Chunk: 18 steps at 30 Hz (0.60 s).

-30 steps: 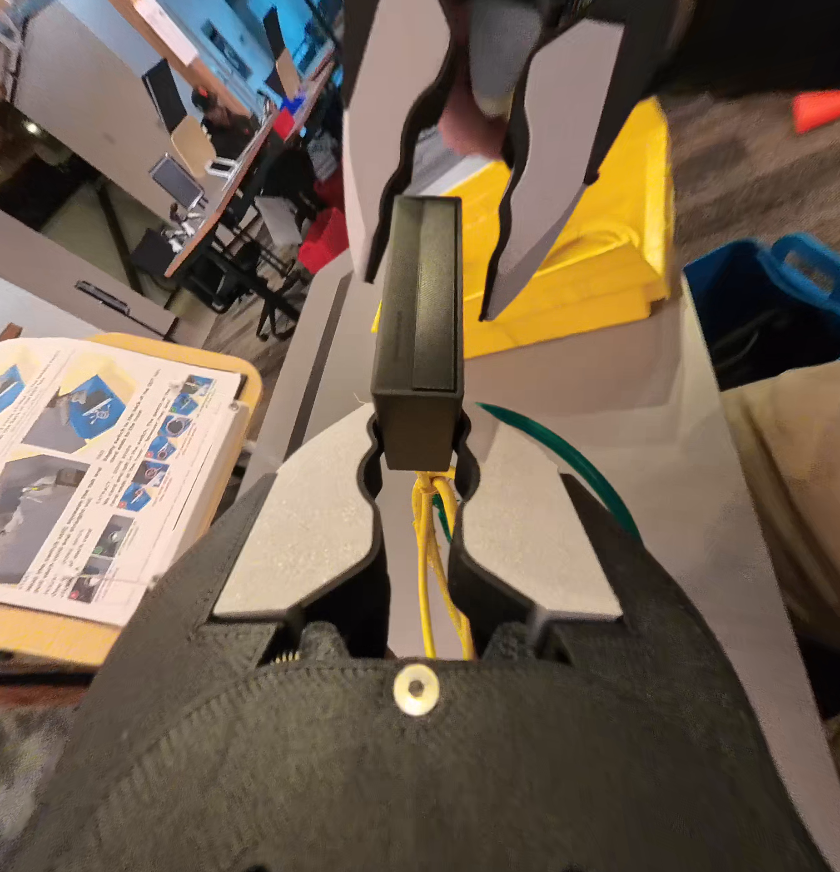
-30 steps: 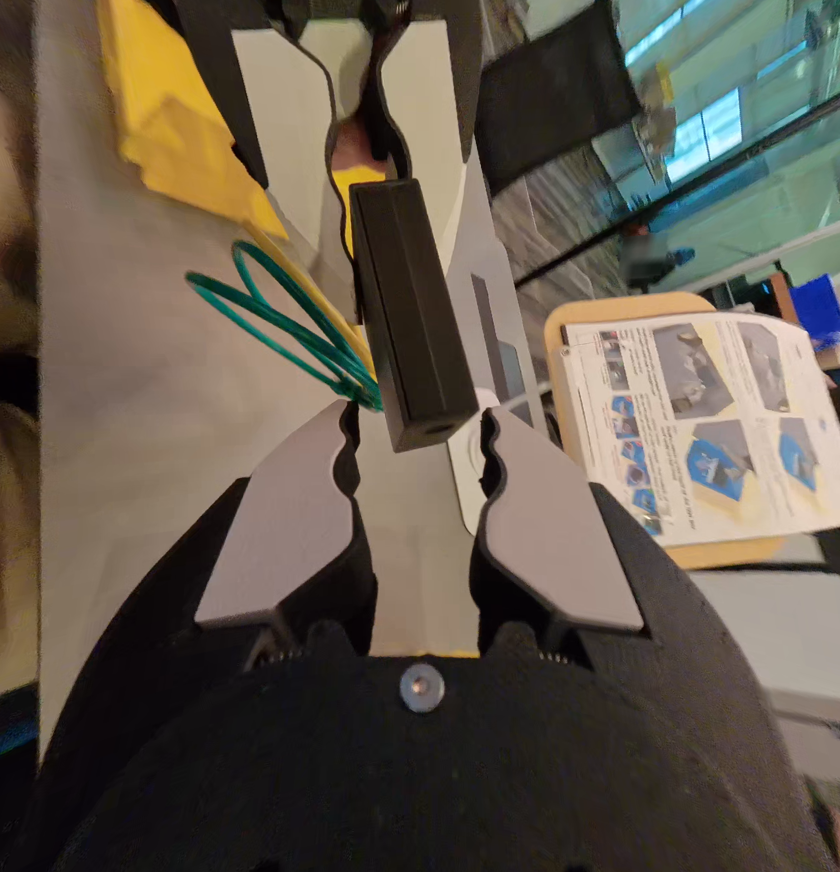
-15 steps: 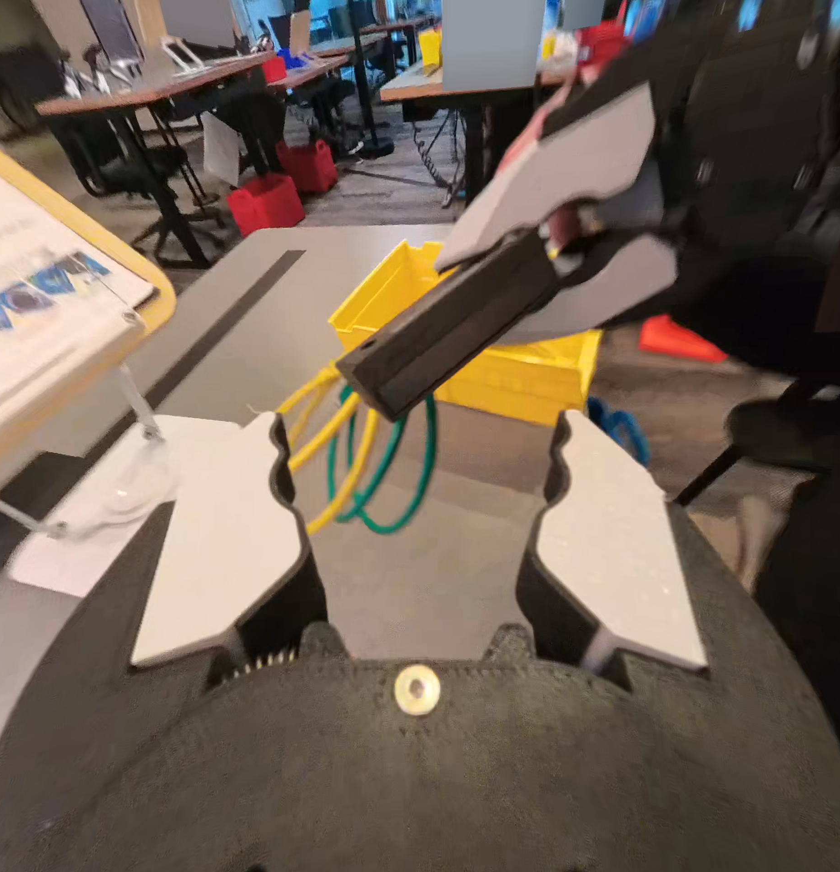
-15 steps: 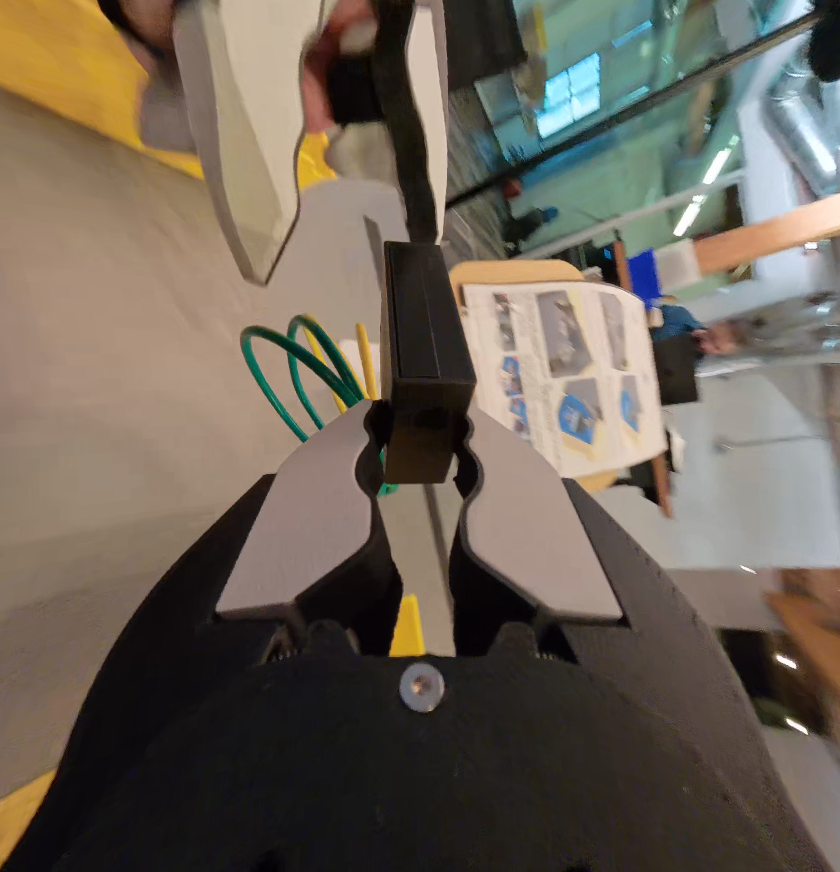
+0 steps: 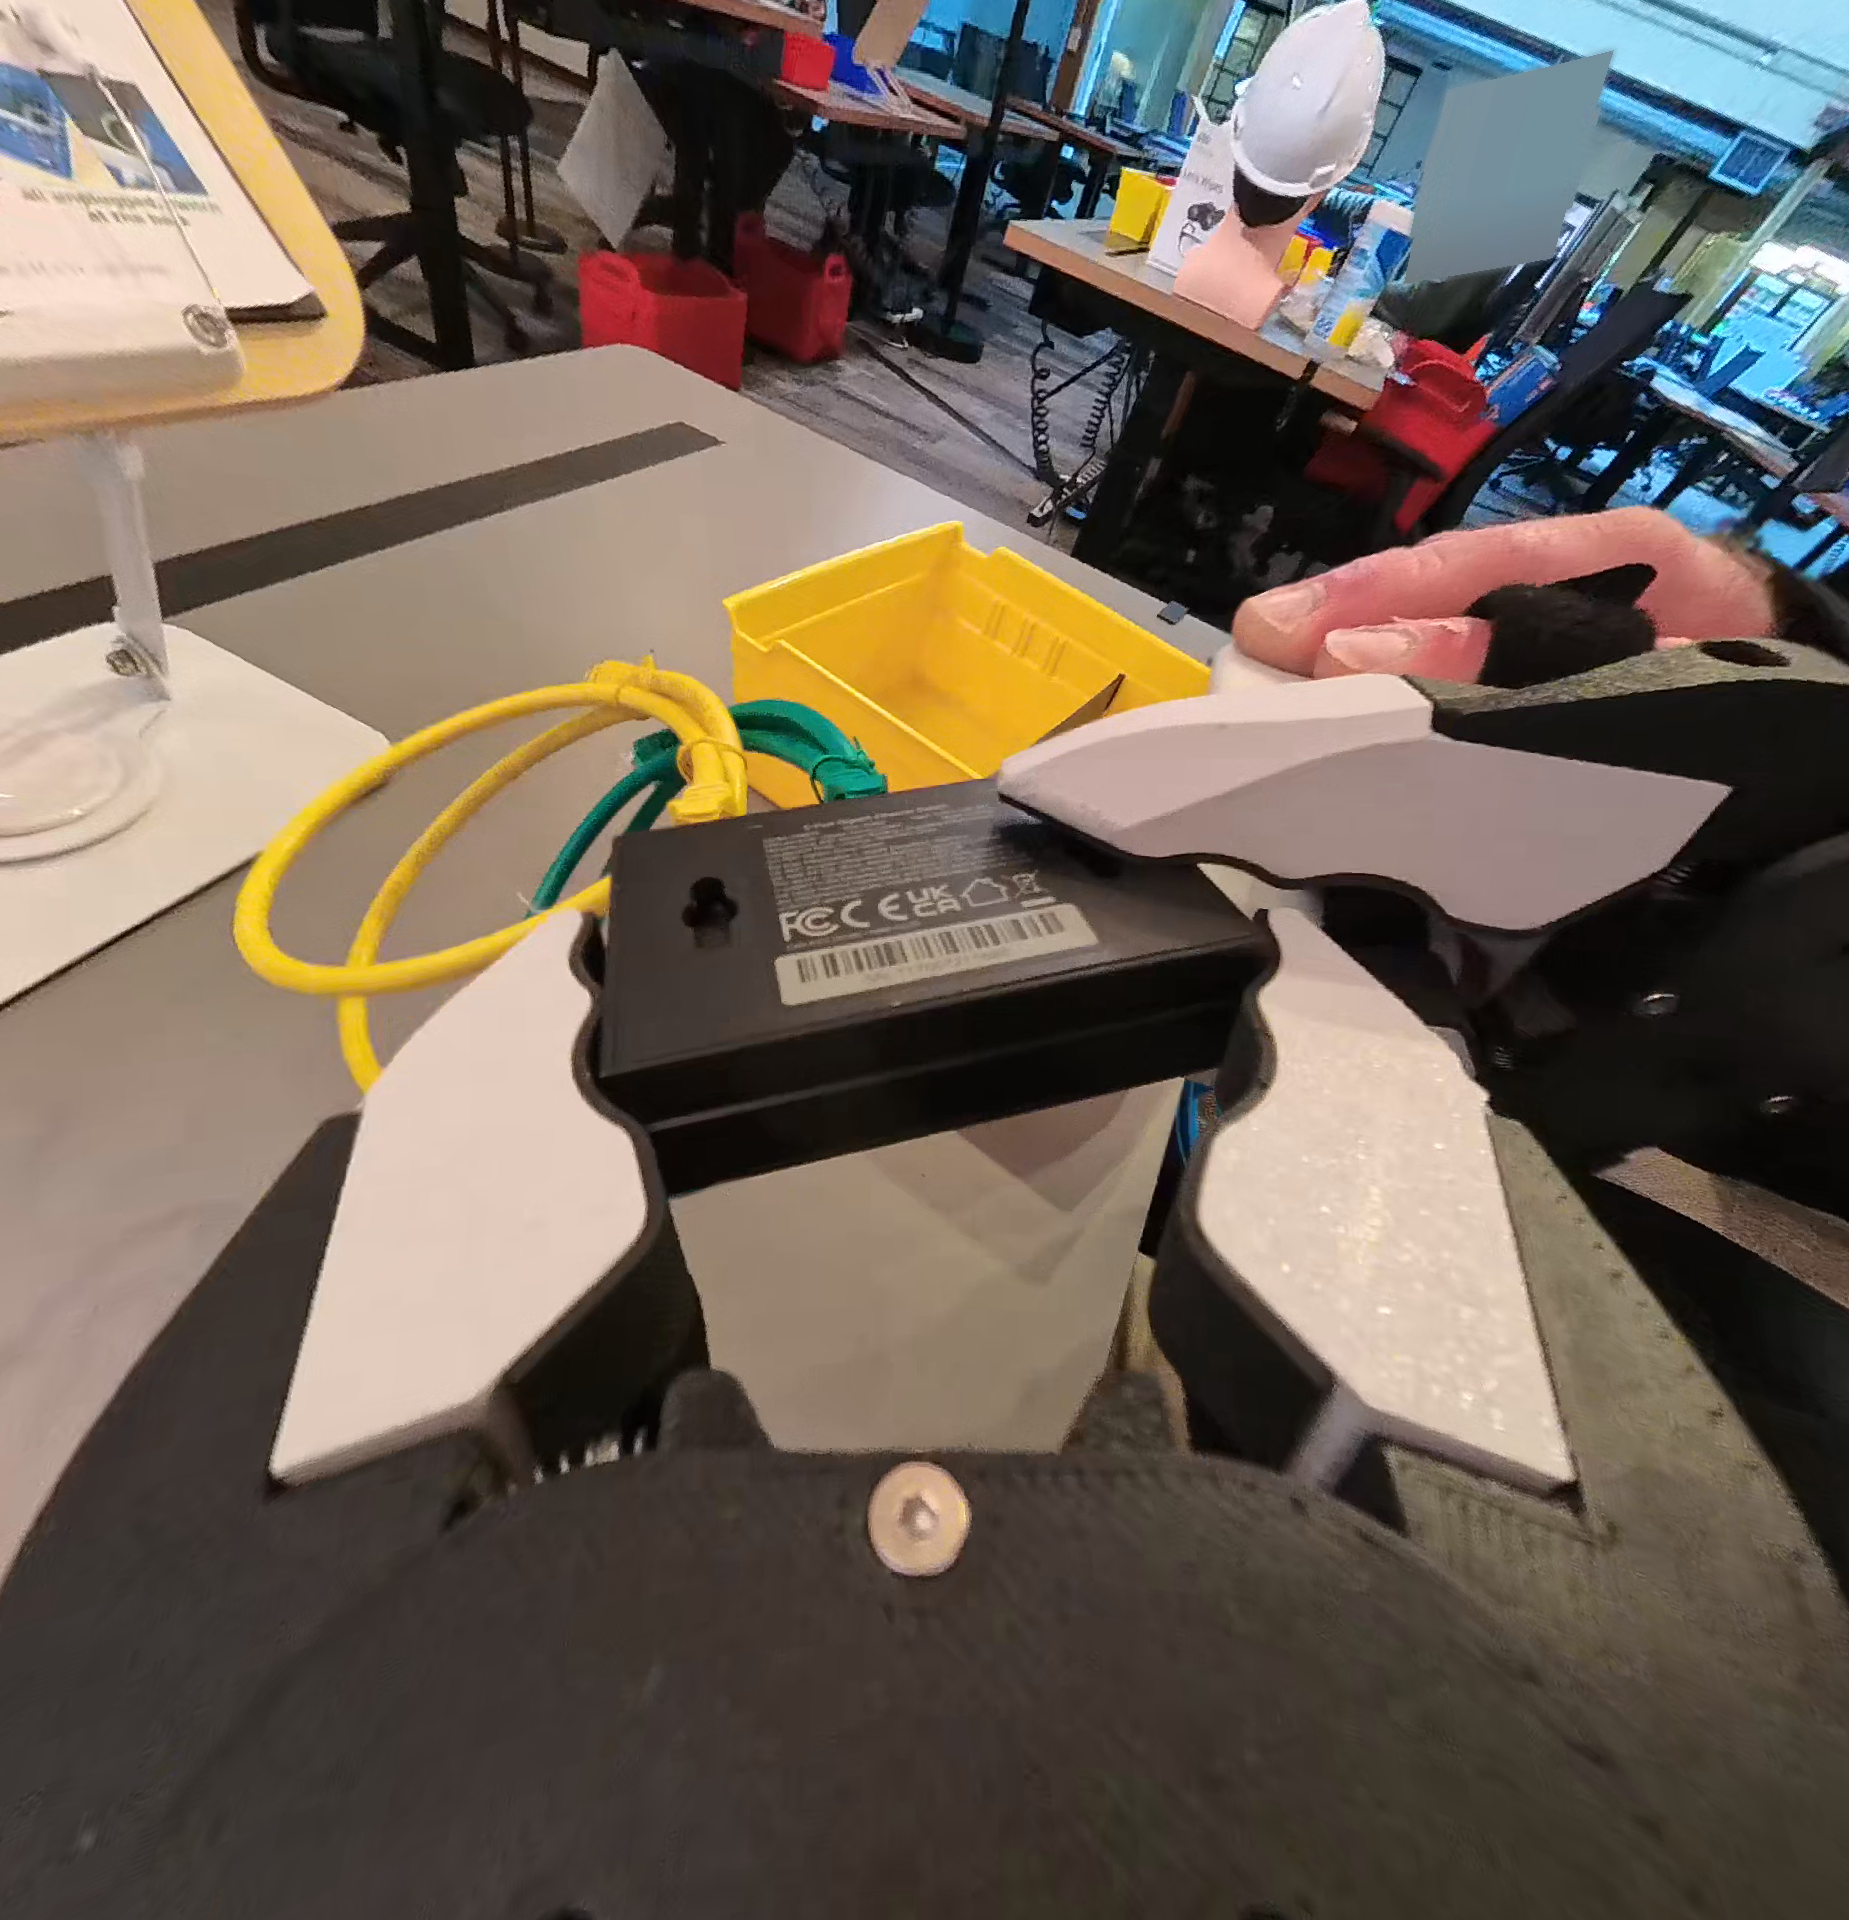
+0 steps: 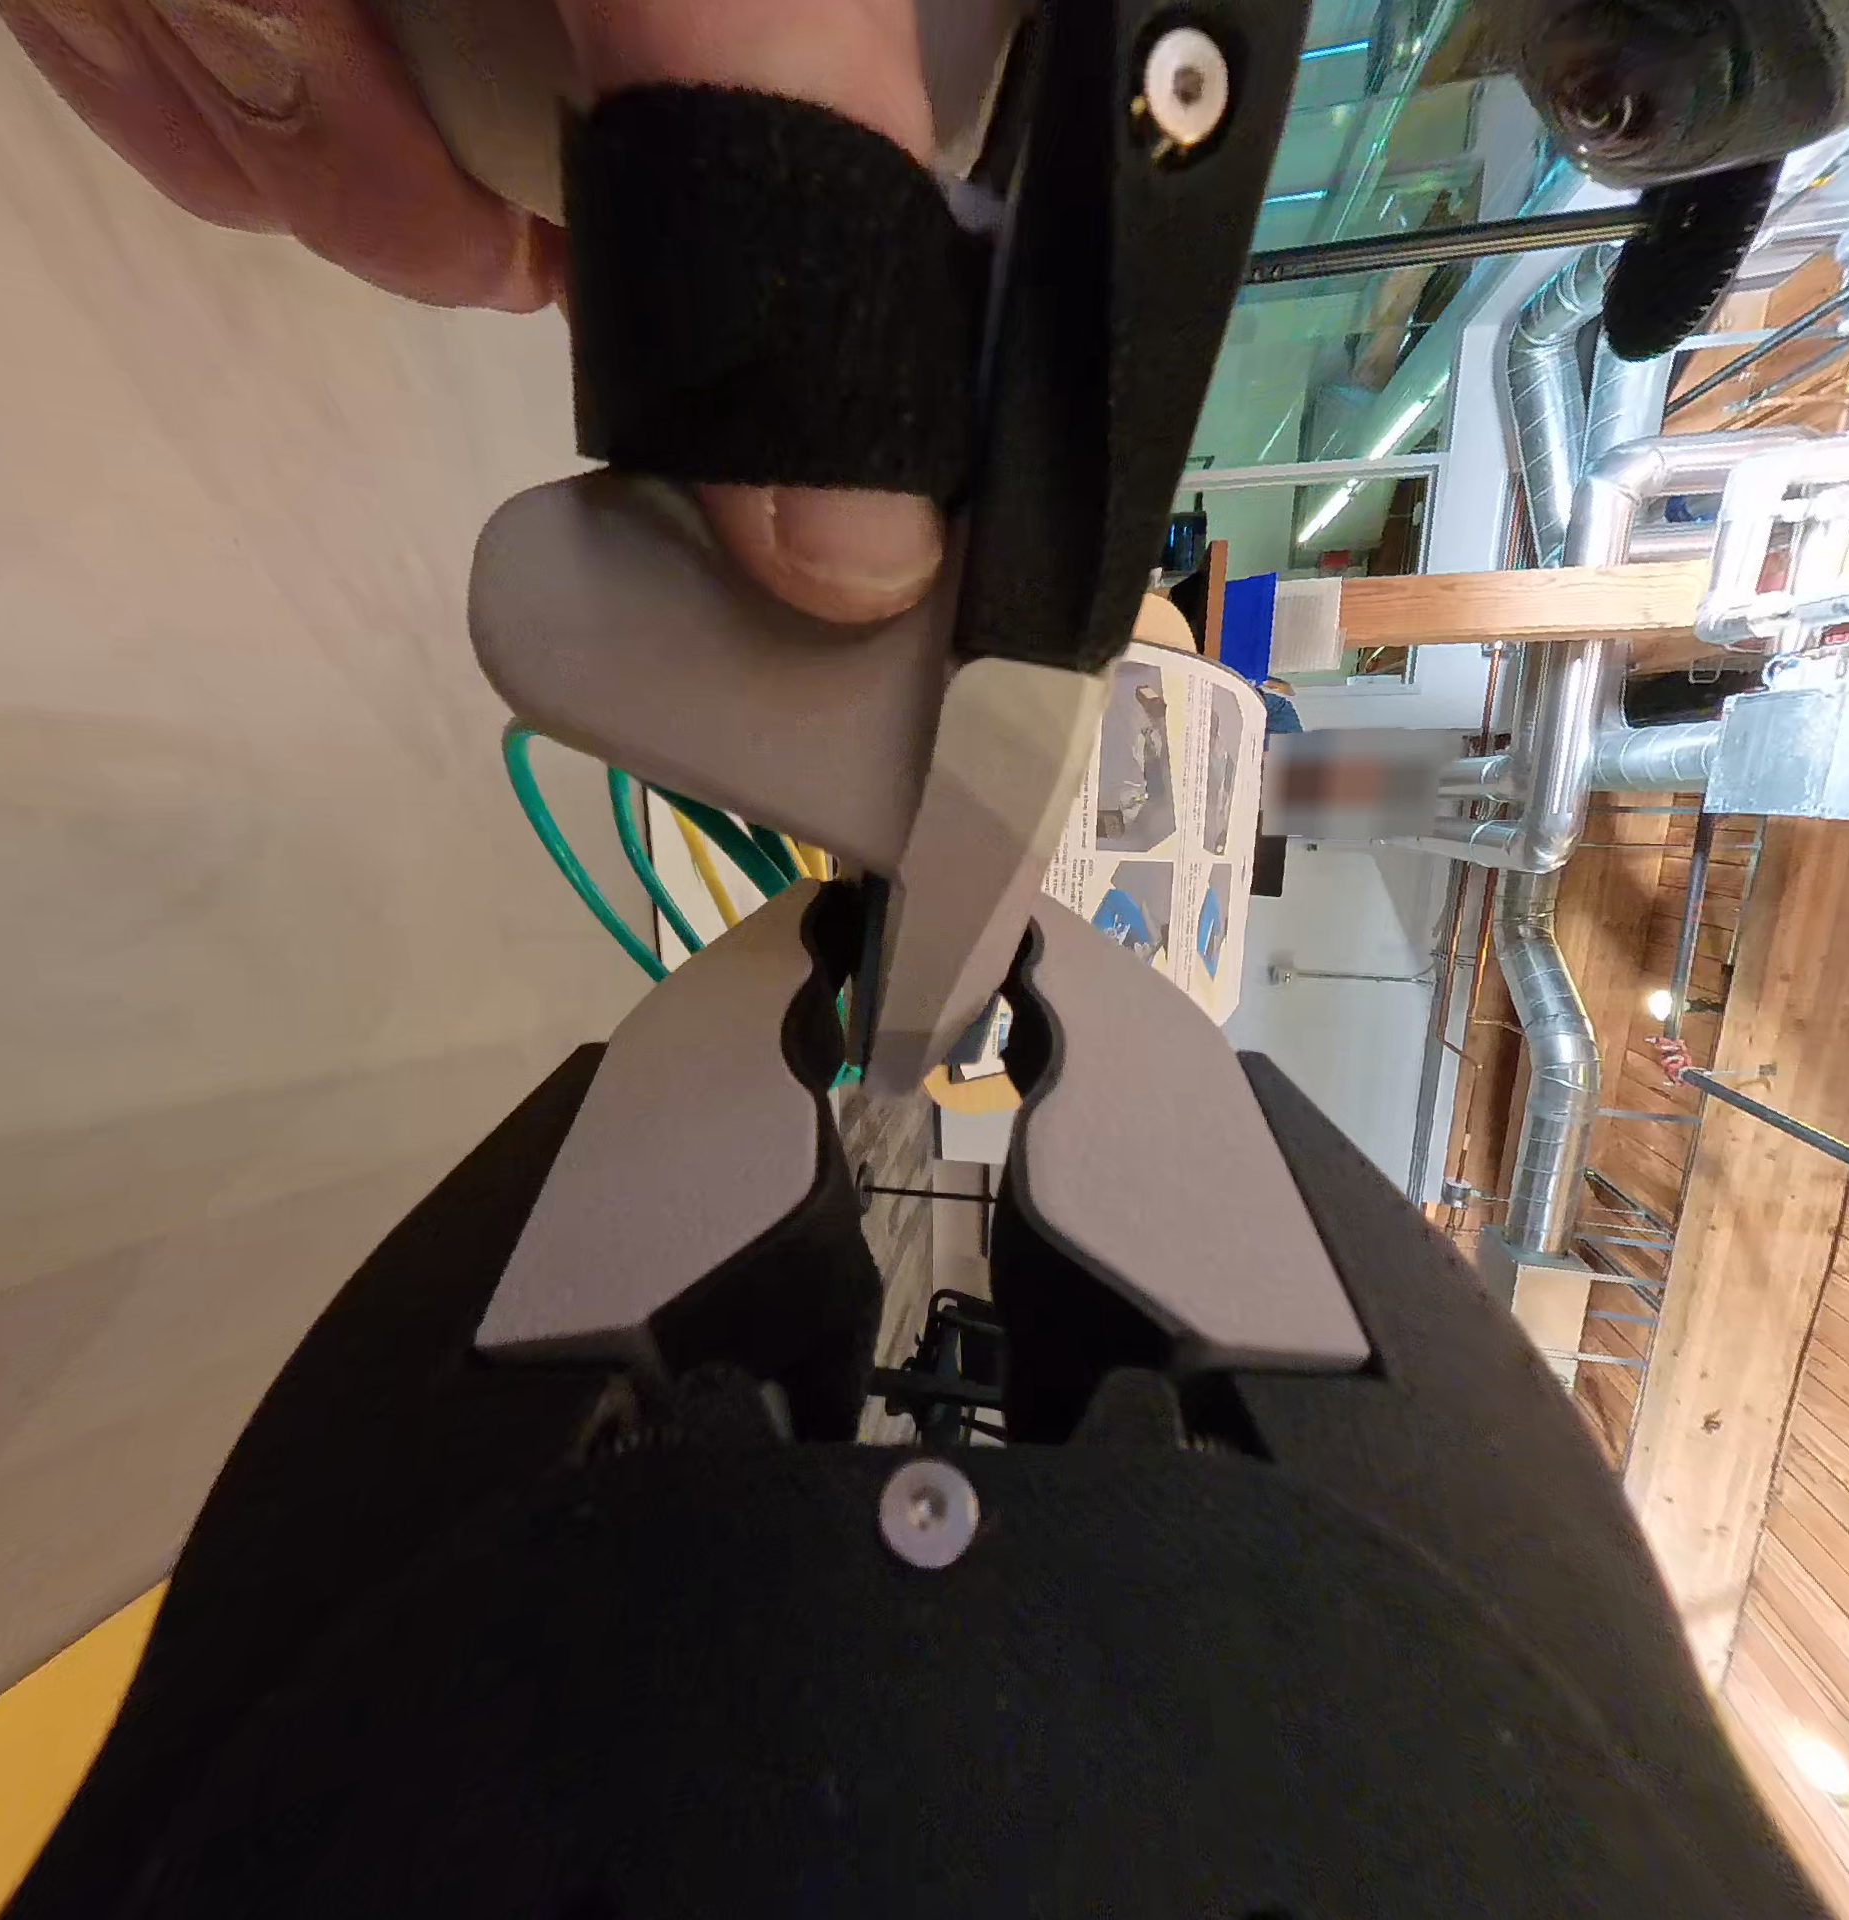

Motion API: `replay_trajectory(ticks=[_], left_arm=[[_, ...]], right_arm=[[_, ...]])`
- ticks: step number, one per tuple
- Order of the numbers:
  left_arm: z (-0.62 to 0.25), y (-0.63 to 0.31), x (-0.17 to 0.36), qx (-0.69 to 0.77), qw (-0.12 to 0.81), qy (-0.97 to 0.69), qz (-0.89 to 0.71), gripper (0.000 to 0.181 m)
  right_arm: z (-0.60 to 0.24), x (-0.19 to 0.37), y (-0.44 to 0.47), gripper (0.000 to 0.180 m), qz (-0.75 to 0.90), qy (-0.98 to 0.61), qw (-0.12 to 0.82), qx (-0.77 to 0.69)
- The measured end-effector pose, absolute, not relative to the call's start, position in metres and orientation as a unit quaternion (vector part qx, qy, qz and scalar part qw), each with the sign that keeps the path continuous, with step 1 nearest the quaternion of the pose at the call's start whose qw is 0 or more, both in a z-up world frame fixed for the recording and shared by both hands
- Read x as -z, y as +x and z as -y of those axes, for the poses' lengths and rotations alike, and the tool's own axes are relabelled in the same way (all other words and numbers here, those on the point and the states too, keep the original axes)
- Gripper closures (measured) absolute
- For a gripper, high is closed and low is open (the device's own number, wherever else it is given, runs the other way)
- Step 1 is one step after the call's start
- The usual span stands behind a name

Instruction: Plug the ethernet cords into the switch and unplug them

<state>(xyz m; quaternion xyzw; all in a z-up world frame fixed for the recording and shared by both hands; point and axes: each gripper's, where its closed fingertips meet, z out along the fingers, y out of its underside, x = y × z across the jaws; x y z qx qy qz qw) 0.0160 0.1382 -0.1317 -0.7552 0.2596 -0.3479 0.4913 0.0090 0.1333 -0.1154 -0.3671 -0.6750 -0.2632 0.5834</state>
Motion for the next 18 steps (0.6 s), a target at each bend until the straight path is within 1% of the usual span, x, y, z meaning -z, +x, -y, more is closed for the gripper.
replay_trajectory(ticks=[3, 5, 8, 9, 11, 13, 16, 17, 18], left_arm=[[-0.137, 0.016, 0.13, 0.361, 0.495, -0.739, -0.279, 0.07], [-0.133, 0.016, 0.13, 0.383, 0.475, -0.734, -0.299, 0.07], [-0.127, 0.015, 0.122, 0.407, 0.48, -0.71, -0.317, 0.07], [-0.126, 0.015, 0.12, 0.414, 0.478, -0.705, -0.32, 0.07], [-0.122, 0.014, 0.114, 0.432, 0.483, -0.688, -0.327, 0.071], [-0.119, 0.013, 0.11, 0.456, 0.48, -0.676, -0.324, 0.071], [-0.109, 0.017, 0.104, 0.5, 0.466, -0.652, -0.327, 0.072], [-0.109, 0.017, 0.103, 0.504, 0.467, -0.651, -0.323, 0.072], [-0.109, 0.019, 0.105, 0.502, 0.463, -0.655, -0.322, 0.072]], right_arm=[[-0.132, 0.115, 0.007, 0.152, 0.674, -0.365, 0.584, 0.266], [-0.128, 0.116, 0.005, 0.152, 0.678, -0.366, 0.587, 0.249], [-0.12, 0.111, 0.002, 0.152, 0.676, -0.36, 0.605, 0.218], [-0.118, 0.11, 0.001, 0.15, 0.677, -0.362, 0.606, 0.209], [-0.117, 0.108, 0.003, 0.141, 0.676, -0.372, 0.609, 0.186], [-0.115, 0.108, 0.003, 0.14, 0.677, -0.372, 0.614, 0.162], [-0.115, 0.114, 0.003, 0.146, 0.683, -0.36, 0.613, 0.166], [-0.117, 0.117, 0.003, 0.151, 0.684, -0.368, 0.611, 0.152], [-0.117, 0.119, 0.004, 0.152, 0.685, -0.369, 0.611, 0.144]])
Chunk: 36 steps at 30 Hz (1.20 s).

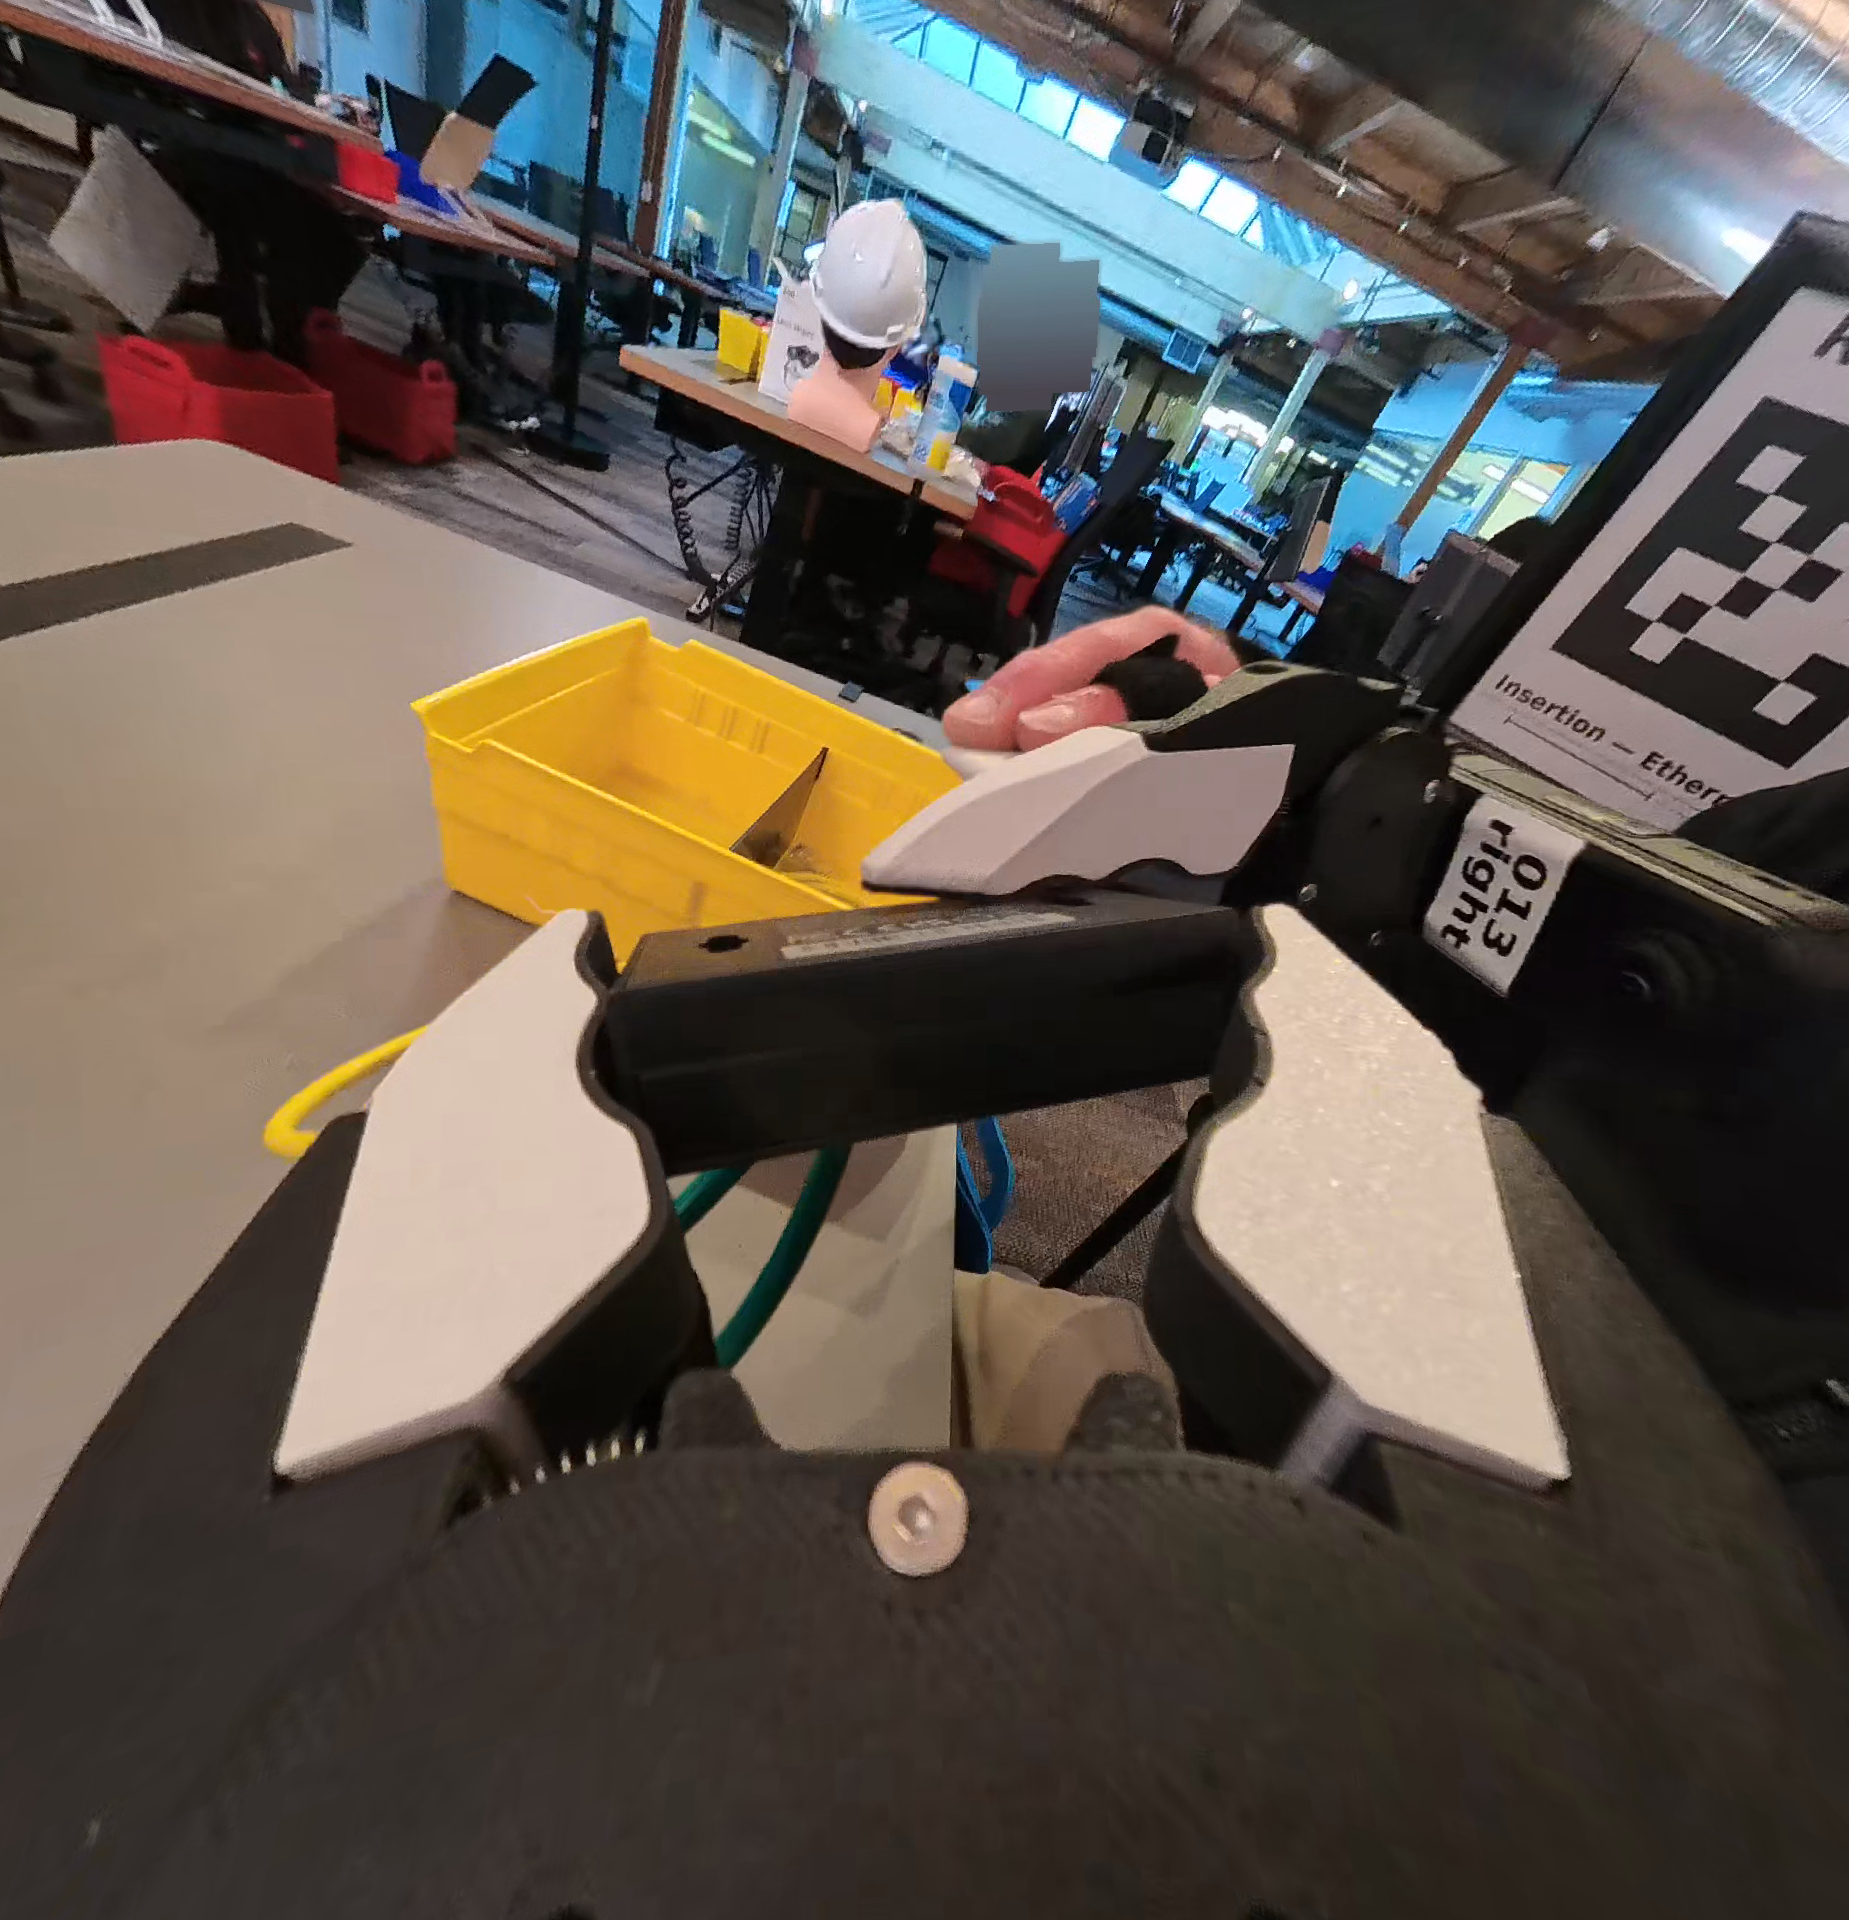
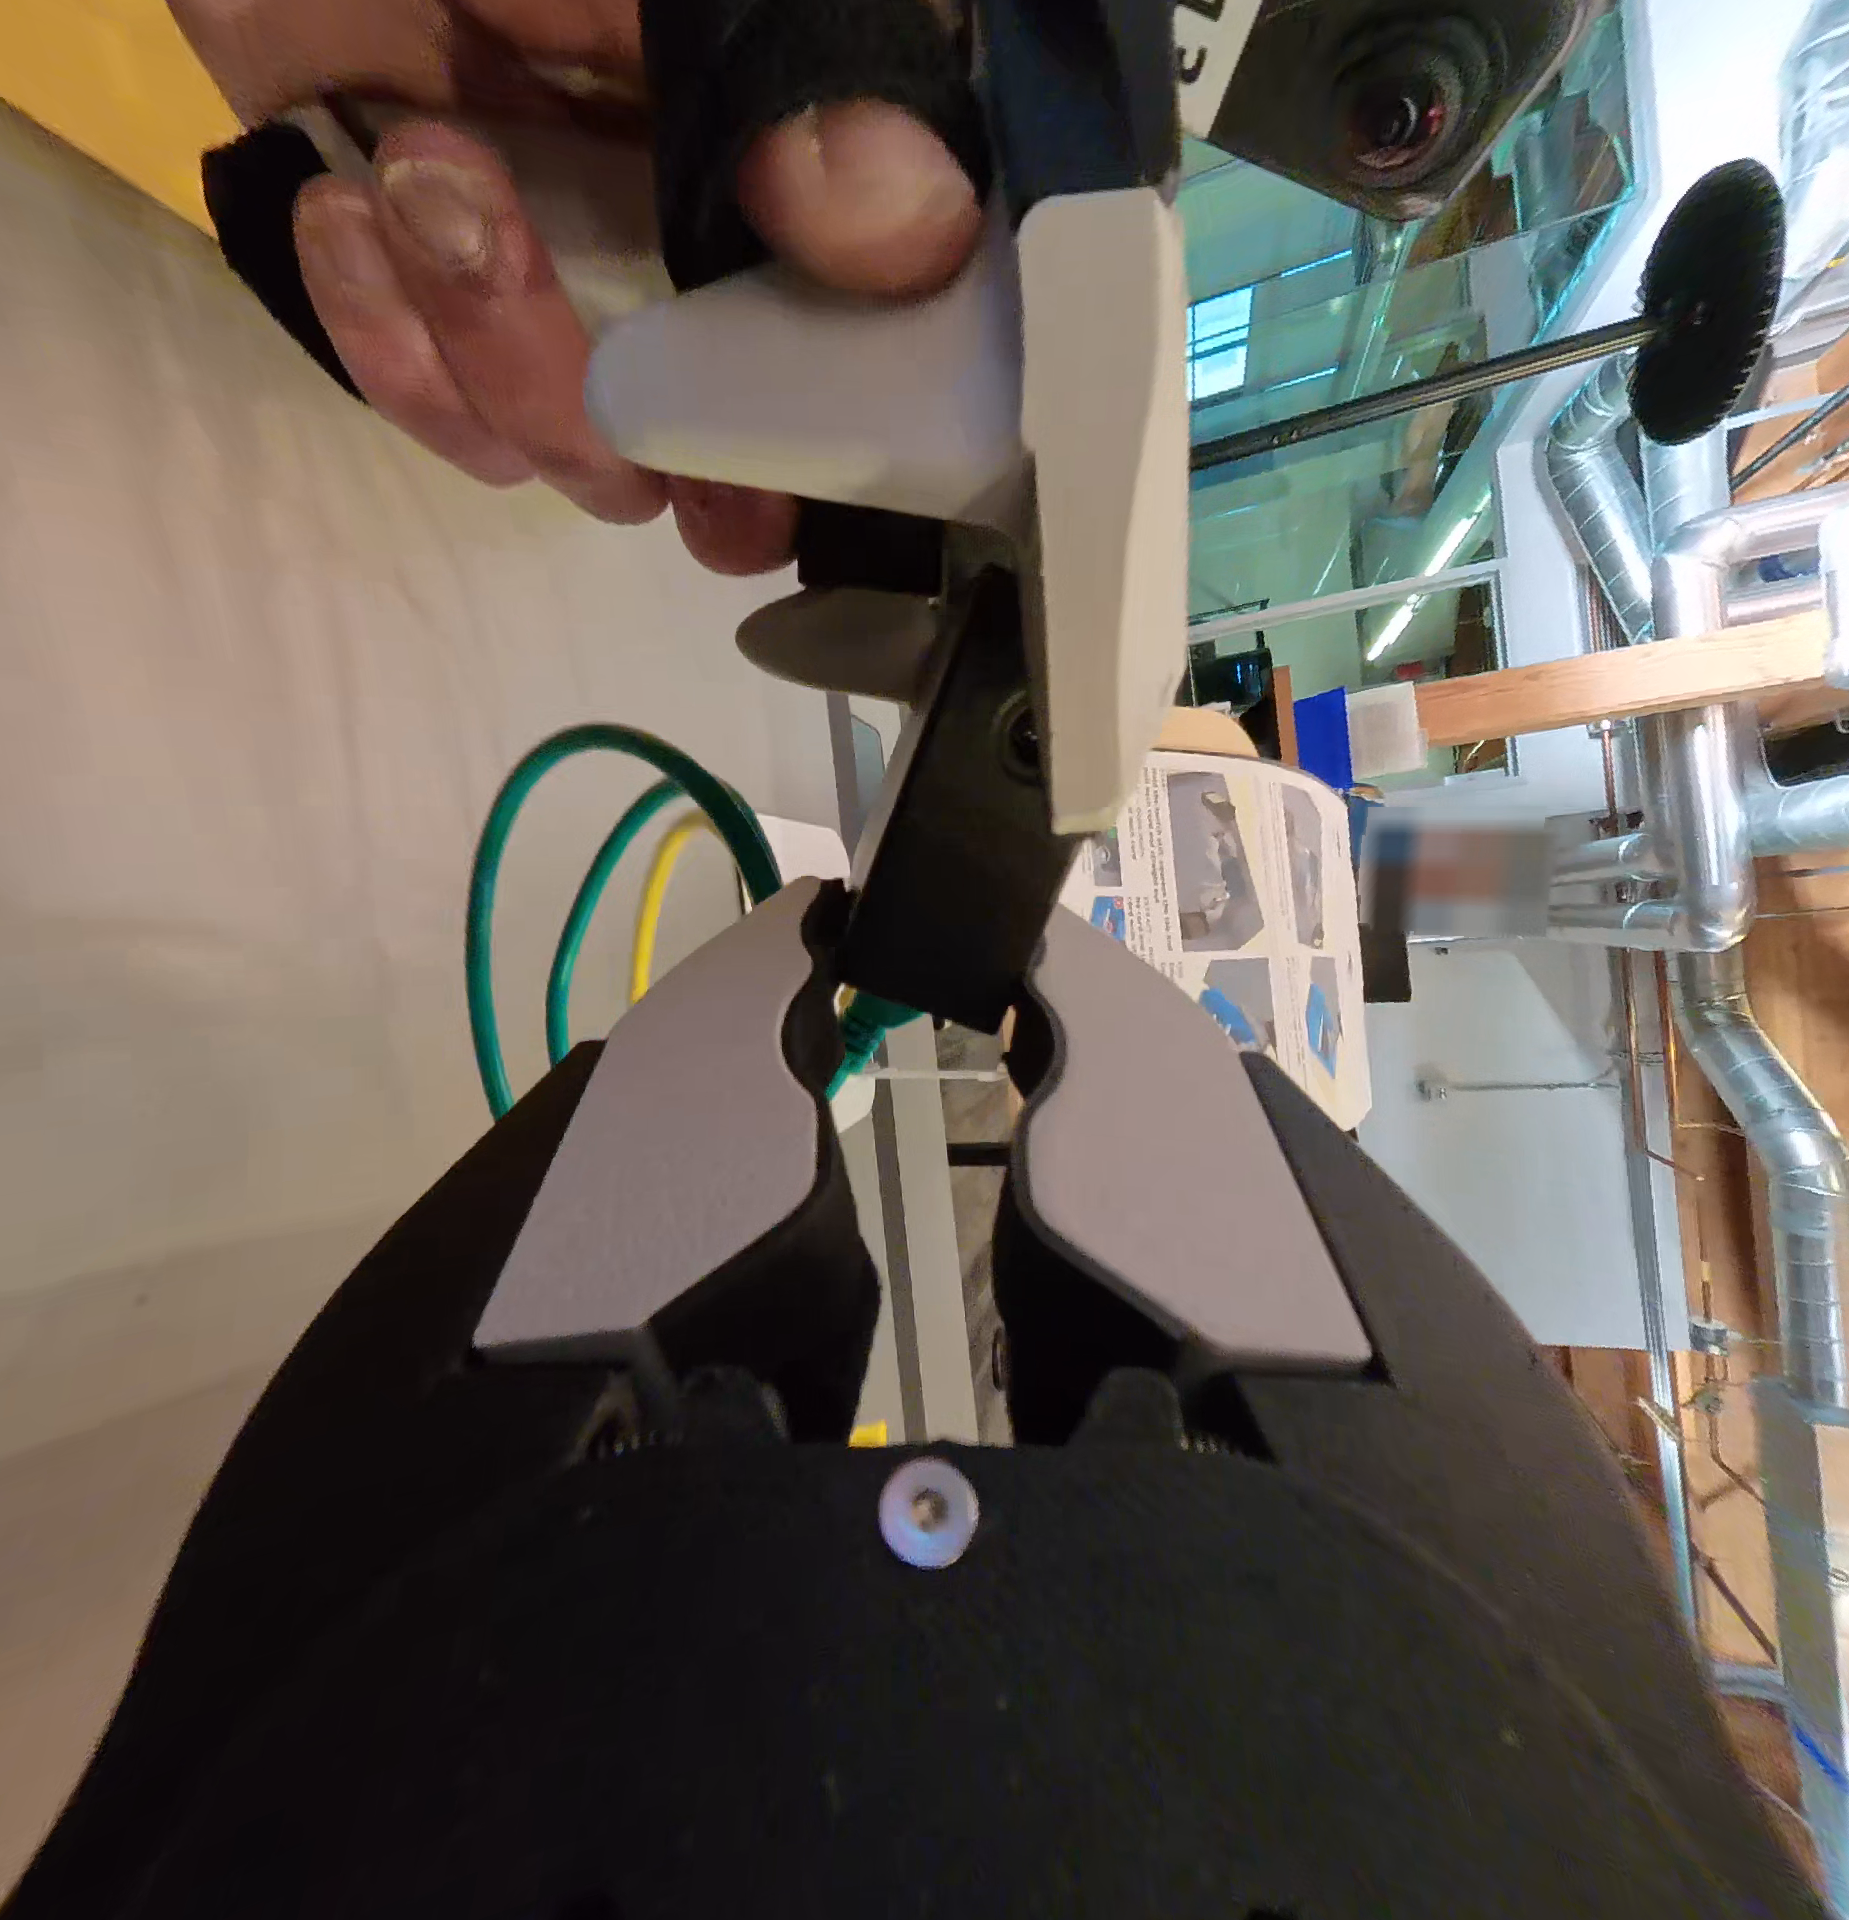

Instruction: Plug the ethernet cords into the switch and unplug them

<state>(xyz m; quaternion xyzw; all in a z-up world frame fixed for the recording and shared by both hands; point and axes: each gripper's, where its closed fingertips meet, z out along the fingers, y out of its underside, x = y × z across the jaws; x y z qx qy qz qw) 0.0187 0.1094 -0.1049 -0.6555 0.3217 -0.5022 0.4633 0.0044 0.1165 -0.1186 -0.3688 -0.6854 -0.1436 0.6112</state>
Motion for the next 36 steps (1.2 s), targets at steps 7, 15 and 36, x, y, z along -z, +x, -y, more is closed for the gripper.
replay_trajectory(ticks=[7, 15, 36], left_arm=[[-0.118, 0.015, 0.117, 0.466, 0.447, -0.703, -0.298, 0.064], [-0.122, 0.013, 0.132, 0.414, 0.456, -0.725, -0.309, 0.067], [-0.117, 0.012, 0.124, 0.439, 0.46, -0.703, -0.318, 0.075]], right_arm=[[-0.132, 0.12, 0.014, 0.153, 0.675, -0.383, 0.589, 0.224], [-0.131, 0.13, 0.013, 0.153, 0.717, -0.344, 0.551, 0.254], [-0.126, 0.13, 0.012, 0.153, 0.728, -0.334, 0.538, 0.262]])
